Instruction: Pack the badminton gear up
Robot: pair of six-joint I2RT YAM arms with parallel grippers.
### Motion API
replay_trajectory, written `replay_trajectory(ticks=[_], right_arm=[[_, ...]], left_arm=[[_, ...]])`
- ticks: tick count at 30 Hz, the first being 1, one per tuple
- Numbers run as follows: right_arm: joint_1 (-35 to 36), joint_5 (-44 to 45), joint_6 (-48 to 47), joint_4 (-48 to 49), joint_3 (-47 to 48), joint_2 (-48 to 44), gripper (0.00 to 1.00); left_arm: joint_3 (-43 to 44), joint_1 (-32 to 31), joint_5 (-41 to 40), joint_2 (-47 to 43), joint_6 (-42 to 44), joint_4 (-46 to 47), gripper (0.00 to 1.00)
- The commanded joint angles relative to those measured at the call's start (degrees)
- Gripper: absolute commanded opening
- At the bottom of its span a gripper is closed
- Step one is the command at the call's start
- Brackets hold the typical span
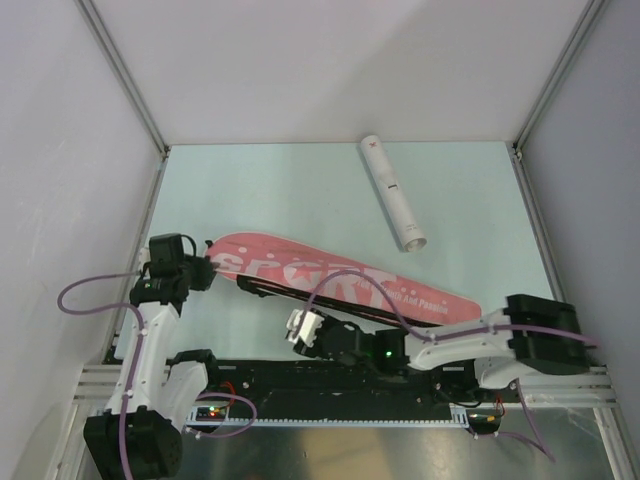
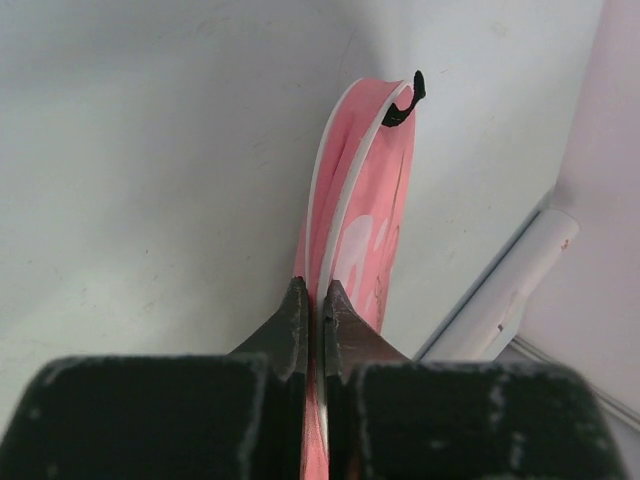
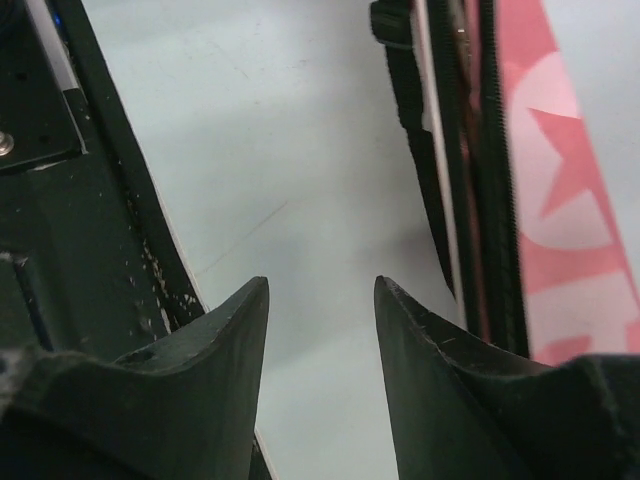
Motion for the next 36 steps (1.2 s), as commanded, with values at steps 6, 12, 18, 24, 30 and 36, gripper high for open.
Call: replay_trajectory(ticks=[6, 12, 18, 24, 30, 36], right_arm=[[-2.62, 4.14, -1.94, 20.60, 7.50, 19.19, 0.54], [-6.29, 9.81, -6.32, 29.13, 8.94, 27.19, 0.62], [-9.08, 11.85, -10.78, 33.84, 10.19, 32.16, 0.71], [-11.86, 8.76, -8.67, 29.67, 11.47, 33.39, 0.53], [-10.74, 11.39, -0.95, 13.44, 10.67, 29.21, 0.10], [-5.26, 17.08, 7.71, -4.35, 9.15, 19.63, 0.00]], left_arm=[[3.76, 0.35, -0.99, -3.48, -6.12, -4.93, 0.00], [4.55, 0.31, -1.46, -4.53, -6.21, -6.54, 0.00], [5.36, 0.30, -1.90, -4.87, -5.79, -7.43, 0.00], [6.04, 0.35, -3.05, -4.98, -5.66, -7.95, 0.00], [7.13, 0.27, -8.59, -4.57, -5.19, -7.99, 0.00], [7.87, 0.35, -14.08, -4.29, -3.19, -7.99, 0.00]])
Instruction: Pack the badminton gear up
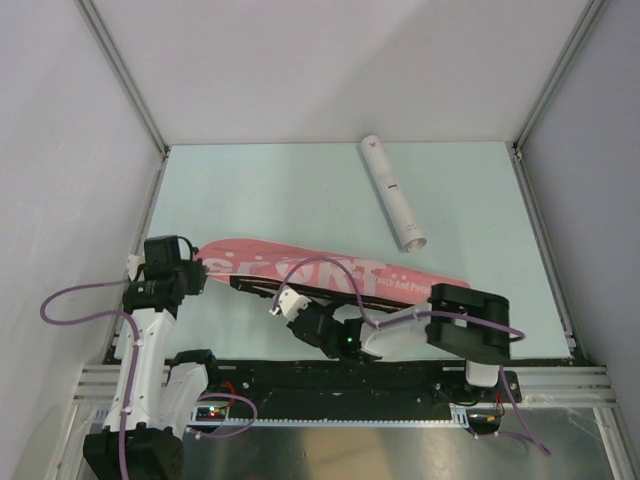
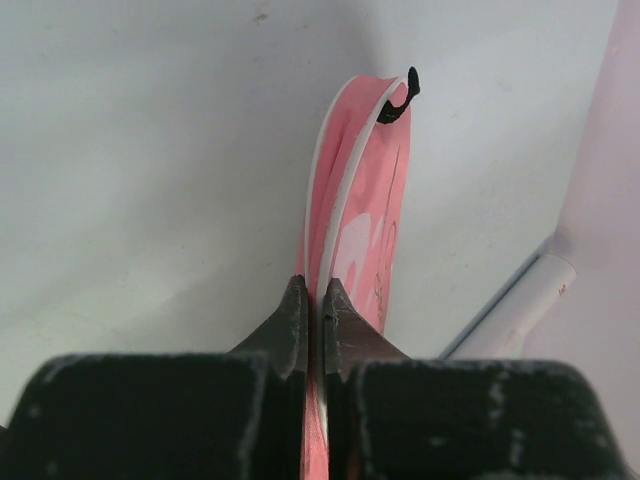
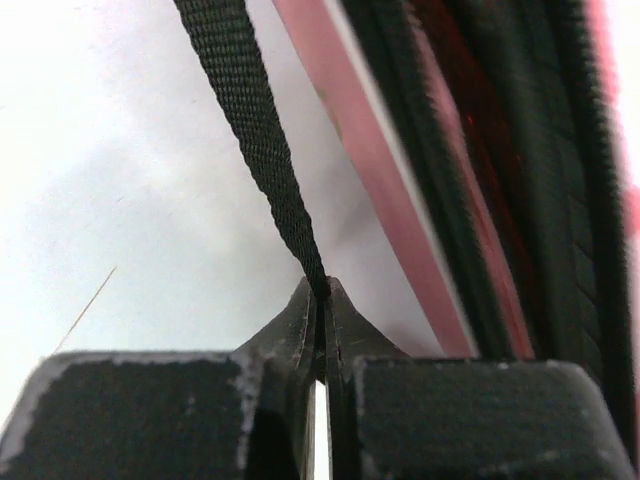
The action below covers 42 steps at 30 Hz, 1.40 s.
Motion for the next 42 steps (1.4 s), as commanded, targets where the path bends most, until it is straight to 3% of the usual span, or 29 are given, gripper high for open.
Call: replay_trajectory(ticks=[1, 7, 10, 19, 27, 33, 42], right_arm=[[4.42, 7.93, 7.50, -16.58, -0.40, -9.59, 0.00], [5.90, 14.80, 7.51, -30.24, 4.12, -19.96, 0.00], [4.54, 16.94, 4.03, -32.51, 5.81, -23.87, 0.00], [-3.26, 15.51, -7.78, -28.16, 8.01, -28.25, 0.00], [-8.26, 17.65, -26.54, -18.37, 11.33, -24.72, 0.01], [-10.23, 19.06, -32.50, -14.62, 11.88, -22.11, 0.18], [-15.57, 15.60, -25.15, -17.84, 9.29, -18.14, 0.35]], left_arm=[[3.91, 0.44, -8.53, -0.52, 1.12, 1.67, 0.00], [2.51, 0.44, -12.03, -1.09, 4.32, 1.70, 0.00], [1.18, 0.40, -12.64, -1.73, 5.06, 1.79, 0.00], [-1.76, 0.41, -12.47, -2.31, 8.67, 2.37, 0.00], [-1.98, 0.35, -15.88, -2.92, 12.84, 2.39, 0.00], [-1.69, 0.22, -14.25, -1.59, 15.66, 2.34, 0.00], [-1.96, 0.29, -12.42, -3.42, 17.36, 2.29, 0.00]])
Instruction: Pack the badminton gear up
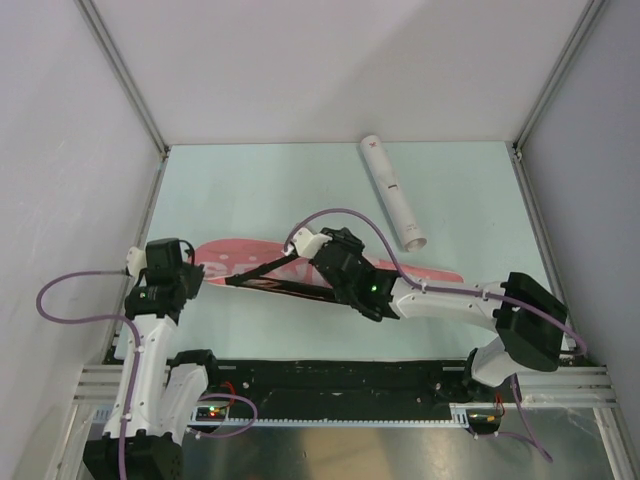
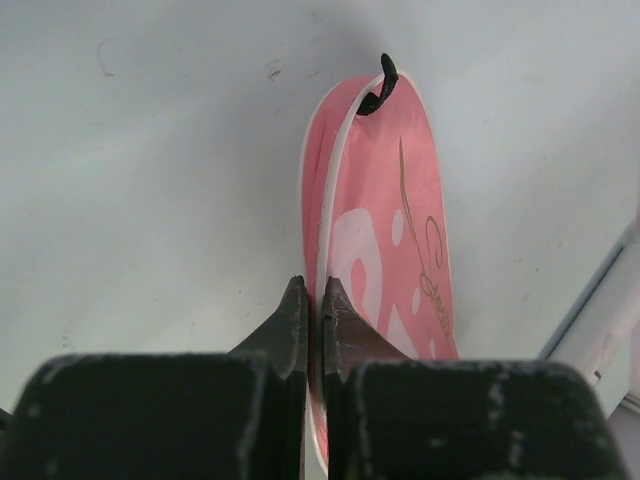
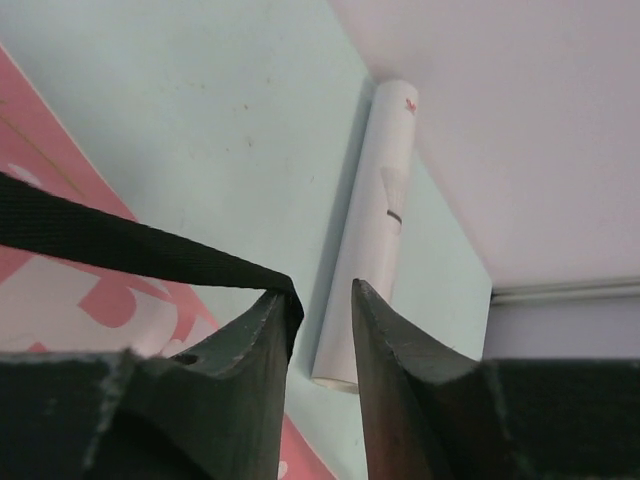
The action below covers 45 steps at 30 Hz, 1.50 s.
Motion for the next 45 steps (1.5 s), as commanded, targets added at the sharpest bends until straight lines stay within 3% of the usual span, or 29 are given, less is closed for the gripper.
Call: replay_trajectory(ticks=[1, 8, 14, 28, 36, 39, 45], right_arm=[[-4.34, 2.99, 2.43, 0.36, -0.28, 0.81, 0.36], [-8.69, 2.70, 6.36, -4.96, -0.91, -1.85, 0.40], [-9.89, 7.68, 10.79, -9.60, -3.99, -5.03, 0.41], [-9.36, 28.38, 22.80, -21.93, -4.49, -8.35, 0.41], [-11.52, 32.93, 40.92, -42.90, -1.09, -11.45, 0.41], [-15.22, 31.47, 39.46, -42.41, -0.93, -11.89, 0.41], [-17.48, 29.70, 27.54, -31.49, -0.91, -13.69, 0.41]], left_arm=[[-0.15, 1.19, -6.57, -1.68, 3.94, 0.12, 0.00], [-0.25, 1.23, -8.82, -1.93, 5.25, 0.19, 0.00], [0.14, 1.25, -9.16, -1.49, 6.01, 0.13, 0.00], [0.50, 1.22, -10.93, -1.29, 7.15, 0.04, 0.00], [1.64, 1.26, -11.23, -0.18, 7.63, -0.07, 0.00], [1.91, 1.19, -10.81, 0.21, 8.05, -0.01, 0.00], [2.38, 1.24, -11.79, 0.02, 9.89, -0.02, 0.00]])
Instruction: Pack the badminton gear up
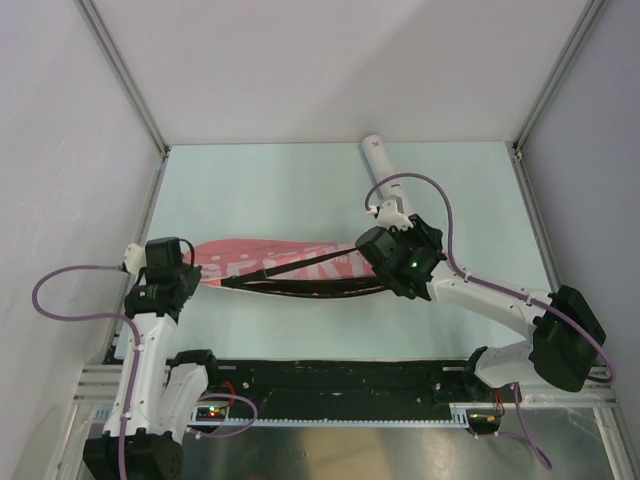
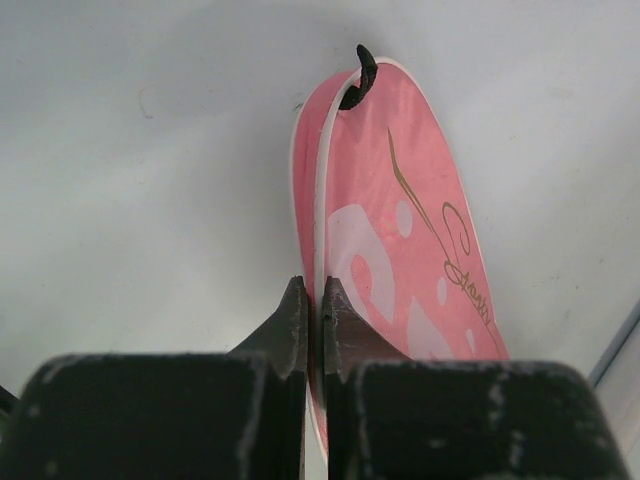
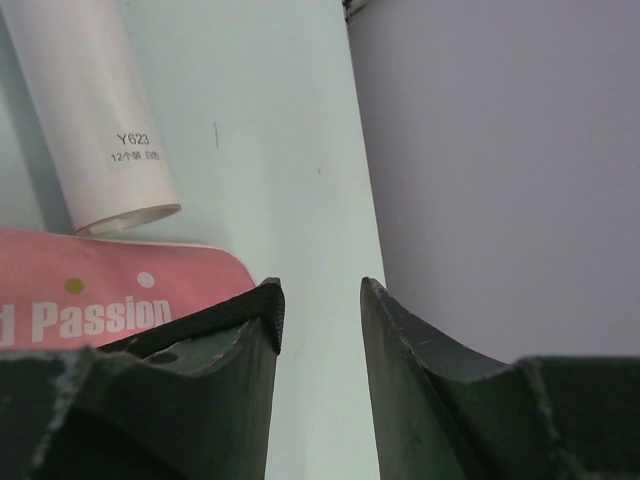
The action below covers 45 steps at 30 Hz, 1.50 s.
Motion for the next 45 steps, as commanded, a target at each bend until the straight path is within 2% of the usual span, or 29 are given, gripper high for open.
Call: replay_trajectory(ticks=[1, 6, 16, 21, 24, 28, 31, 36, 39, 42, 45], right_arm=[[-2.49, 7.38, -8.34, 6.73, 2.54, -4.09, 0.42], [-4.89, 10.21, -13.82, 11.91, 2.54, -6.50, 0.42], [-9.21, 7.07, -12.94, 9.32, 2.50, -11.24, 0.42], [-9.65, -2.48, -18.43, 17.34, -0.31, -12.04, 0.43], [-9.53, -10.65, -19.38, 18.69, -1.56, -10.95, 0.43], [-8.85, -24.48, -18.28, 17.98, -1.70, -6.40, 0.44], [-9.51, -30.39, -16.19, 18.73, -1.32, -0.92, 0.44], [-12.27, -36.93, -10.74, 13.81, 2.16, 8.87, 0.45], [-13.37, -41.03, -5.74, 5.13, 6.17, 12.94, 0.49], [-13.66, -45.64, 1.20, -3.22, 9.61, 13.41, 0.56], [-13.60, -48.83, 6.77, -6.93, 10.49, 9.83, 0.60]], left_arm=[[2.13, 1.03, -8.43, -0.47, 5.25, -0.01, 0.00], [1.80, 1.03, -9.38, -0.65, 5.60, -0.13, 0.00], [1.73, 0.98, -9.11, -0.16, 5.86, -0.19, 0.00], [1.84, 0.99, -8.35, -0.66, 6.38, -0.14, 0.00], [2.03, 1.01, -5.79, -0.66, 6.75, -0.09, 0.00], [2.13, 1.01, -1.96, -0.92, 6.96, -0.12, 0.00], [2.08, 1.03, -0.58, -2.00, 7.00, -0.16, 0.00], [2.14, 1.00, 0.25, -3.64, 6.24, -0.64, 0.00], [2.32, 0.98, 0.66, -3.85, 4.65, -1.38, 0.00], [2.62, 1.02, 0.95, -3.56, 2.73, -2.19, 0.00], [2.98, 1.03, 1.18, -3.34, 0.95, -2.98, 0.00]])
